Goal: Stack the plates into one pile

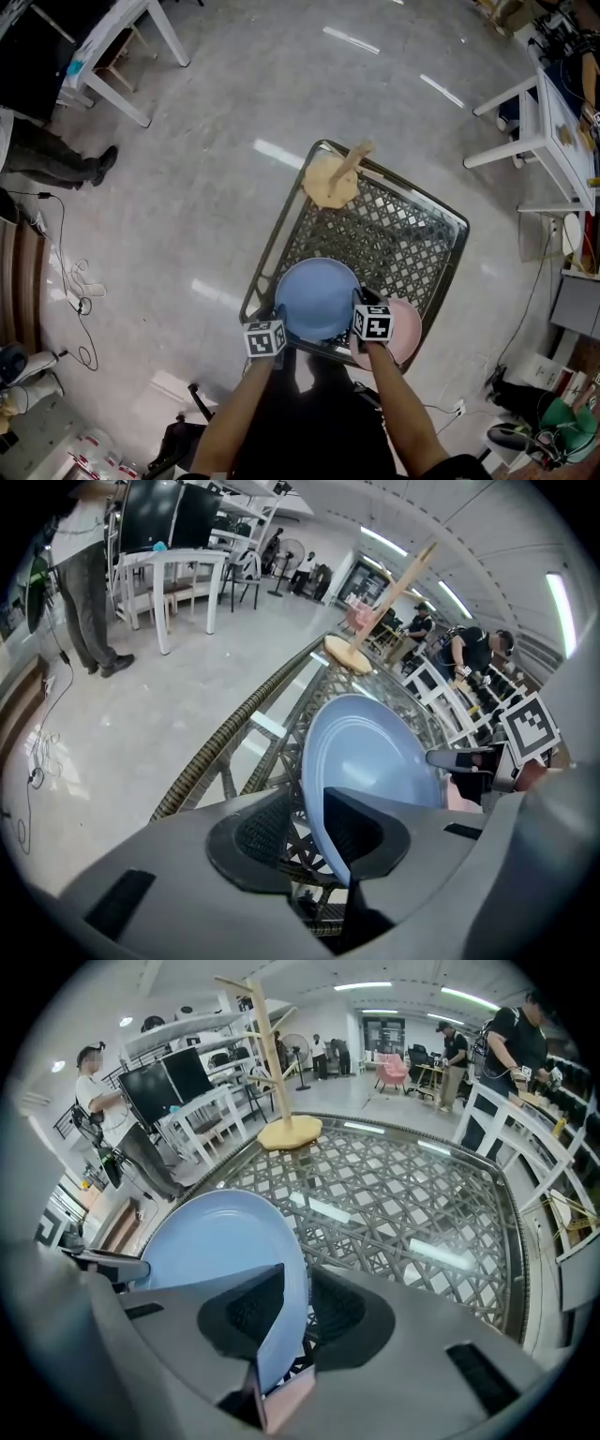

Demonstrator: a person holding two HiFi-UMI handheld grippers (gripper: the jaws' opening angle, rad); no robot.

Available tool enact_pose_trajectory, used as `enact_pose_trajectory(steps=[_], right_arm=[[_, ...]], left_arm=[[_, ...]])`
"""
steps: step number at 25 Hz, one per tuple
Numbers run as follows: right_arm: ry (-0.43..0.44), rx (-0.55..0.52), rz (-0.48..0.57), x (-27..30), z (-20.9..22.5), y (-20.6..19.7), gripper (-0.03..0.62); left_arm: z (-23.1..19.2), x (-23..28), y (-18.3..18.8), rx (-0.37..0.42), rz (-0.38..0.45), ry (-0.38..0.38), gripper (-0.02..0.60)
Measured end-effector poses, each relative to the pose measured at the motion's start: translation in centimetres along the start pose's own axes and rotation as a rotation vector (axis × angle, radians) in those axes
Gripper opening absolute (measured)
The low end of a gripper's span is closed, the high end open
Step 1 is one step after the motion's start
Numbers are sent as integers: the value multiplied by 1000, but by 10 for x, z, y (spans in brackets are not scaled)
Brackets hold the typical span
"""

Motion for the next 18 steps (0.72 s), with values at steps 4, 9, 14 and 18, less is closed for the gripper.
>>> enact_pose_trajectory(steps=[4, 9, 14, 18], right_arm=[[-13, 2, -22, 7, 3, -1, 74], [-16, 3, -56, 12, 3, -1, 57], [-28, 17, -79, 16, 4, 1, 32], [-10, 37, -87, 19, 3, 2, 29]], left_arm=[[-2, 4, -2, 6, -12, -14, 118], [-3, 7, -2, 13, -29, -20, 87], [0, 9, -2, 10, -33, -21, 49], [-4, 8, 1, -29, -23, -21, 41]])
Point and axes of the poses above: the fingertips, and each gripper's own axes: x forward along the fingers, z to its right, y out of its top, the point moved 7 cm from there along -x, backward along the fingers, and after that the axes turned 3 degrees about -z, right-handed, at the moved point
